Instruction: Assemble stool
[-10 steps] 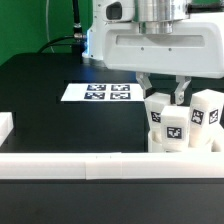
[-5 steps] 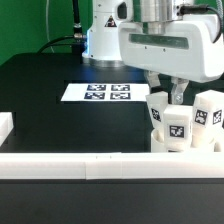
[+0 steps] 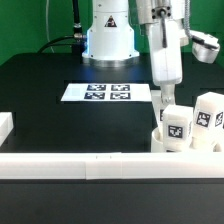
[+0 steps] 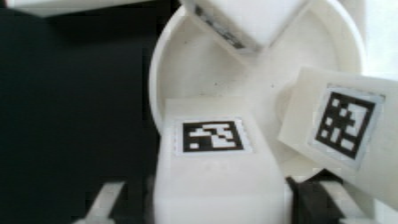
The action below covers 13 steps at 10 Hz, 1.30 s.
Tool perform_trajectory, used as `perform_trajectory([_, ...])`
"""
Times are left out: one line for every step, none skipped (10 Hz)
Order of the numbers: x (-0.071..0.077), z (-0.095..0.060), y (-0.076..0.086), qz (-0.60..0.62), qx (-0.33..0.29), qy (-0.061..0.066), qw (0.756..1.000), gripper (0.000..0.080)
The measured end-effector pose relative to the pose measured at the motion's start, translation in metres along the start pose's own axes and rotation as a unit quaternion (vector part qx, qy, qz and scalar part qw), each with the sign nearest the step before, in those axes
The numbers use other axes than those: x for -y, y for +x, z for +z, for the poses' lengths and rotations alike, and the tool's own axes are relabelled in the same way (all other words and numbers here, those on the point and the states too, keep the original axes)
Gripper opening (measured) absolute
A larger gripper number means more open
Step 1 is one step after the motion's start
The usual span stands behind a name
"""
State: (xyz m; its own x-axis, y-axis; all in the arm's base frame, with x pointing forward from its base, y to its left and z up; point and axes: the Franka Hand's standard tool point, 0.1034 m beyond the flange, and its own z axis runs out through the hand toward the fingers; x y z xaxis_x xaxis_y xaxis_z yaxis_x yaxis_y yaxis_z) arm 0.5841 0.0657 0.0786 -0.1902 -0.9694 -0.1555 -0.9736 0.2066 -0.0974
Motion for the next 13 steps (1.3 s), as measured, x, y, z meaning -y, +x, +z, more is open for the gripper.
perform_trajectory([0.0,0.0,-0.0003,0.035,0.002,0.0,0.999,0.0337])
perform_trajectory([0.0001,-0.0001,-0.0005,0.064,0.003,0.0,0.998,0.0337])
perform_trajectory([0.0005,-0.0001,0.0001,0.107,0.006,0.005,0.994,0.0337])
perform_trajectory([-0.0011,-0.0003,0.0021,0.161,0.015,0.018,0.987,0.0337])
perform_trajectory([-0.0032,-0.0004,-0.001,0.225,0.021,0.019,0.974,0.0337])
perform_trajectory([-0.003,-0.0006,-0.0024,0.279,0.027,0.024,0.96,0.0337])
perform_trajectory([-0.0046,0.0001,-0.0038,0.311,0.033,0.038,0.949,0.0337])
perform_trajectory([-0.0067,0.0006,-0.0057,0.34,0.038,0.056,0.938,0.0337])
perform_trajectory([-0.008,0.0006,-0.0063,0.356,0.044,0.059,0.931,0.0337])
perform_trajectory([-0.0088,0.0006,-0.0063,0.361,0.048,0.059,0.929,0.0337])
perform_trajectory([-0.0087,0.0006,-0.0063,0.358,0.048,0.058,0.931,0.0337])
perform_trajectory([-0.0086,0.0005,-0.0064,0.366,0.049,0.058,0.928,0.0337])
perform_trajectory([-0.009,0.0006,-0.0072,0.371,0.05,0.058,0.926,0.0337])
